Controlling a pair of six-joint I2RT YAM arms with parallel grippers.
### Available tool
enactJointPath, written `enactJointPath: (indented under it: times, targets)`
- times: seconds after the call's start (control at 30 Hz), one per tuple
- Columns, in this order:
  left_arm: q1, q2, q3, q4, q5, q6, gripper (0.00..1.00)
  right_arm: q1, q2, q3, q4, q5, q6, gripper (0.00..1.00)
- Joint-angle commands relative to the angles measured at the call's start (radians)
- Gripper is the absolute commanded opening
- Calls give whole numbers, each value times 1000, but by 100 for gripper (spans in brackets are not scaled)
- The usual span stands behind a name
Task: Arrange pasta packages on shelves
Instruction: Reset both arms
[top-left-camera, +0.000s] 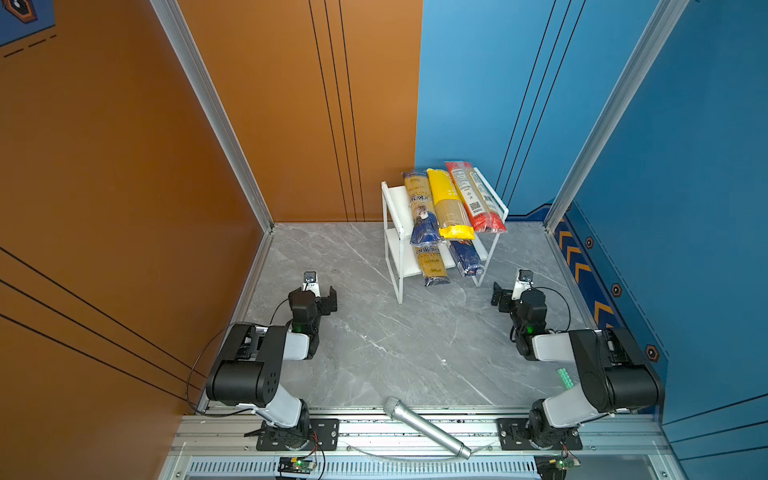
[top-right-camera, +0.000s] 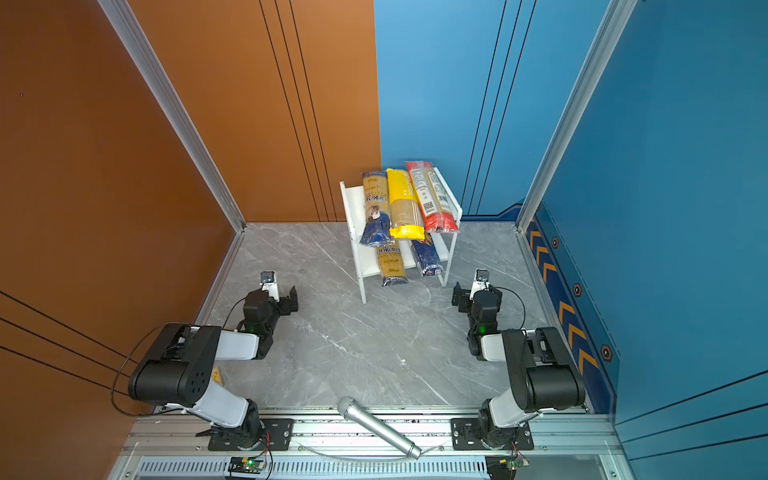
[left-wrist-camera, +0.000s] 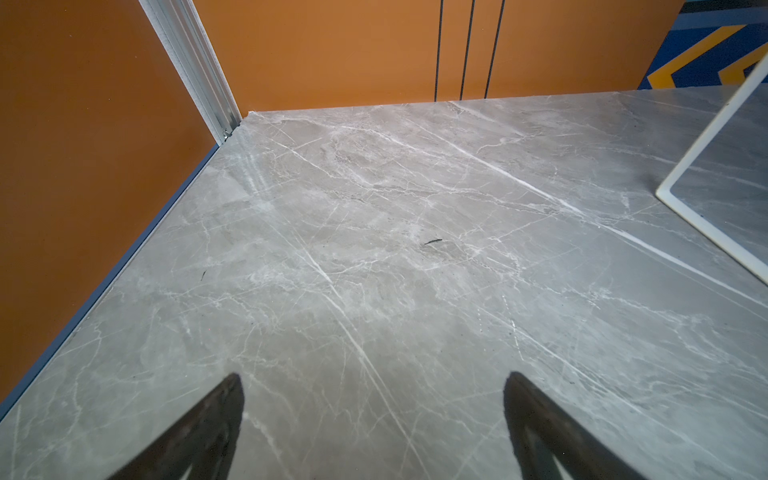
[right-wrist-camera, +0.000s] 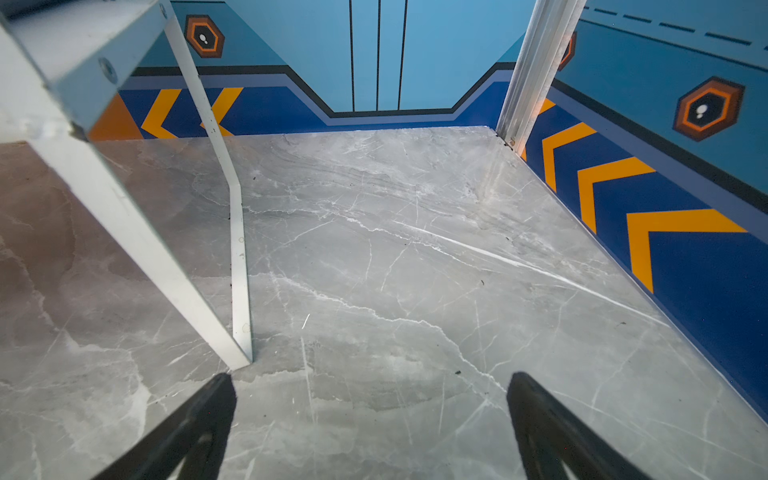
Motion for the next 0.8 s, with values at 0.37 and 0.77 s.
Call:
enactJointPath:
  times: [0.37,0.77]
  targets:
    - [-2,-4,9,1,-5,12,98,-10,13,-1,4,-5,-5,100]
    - [0,-1,10,1,0,12,98,-13,13,2,3,-12,-3,100]
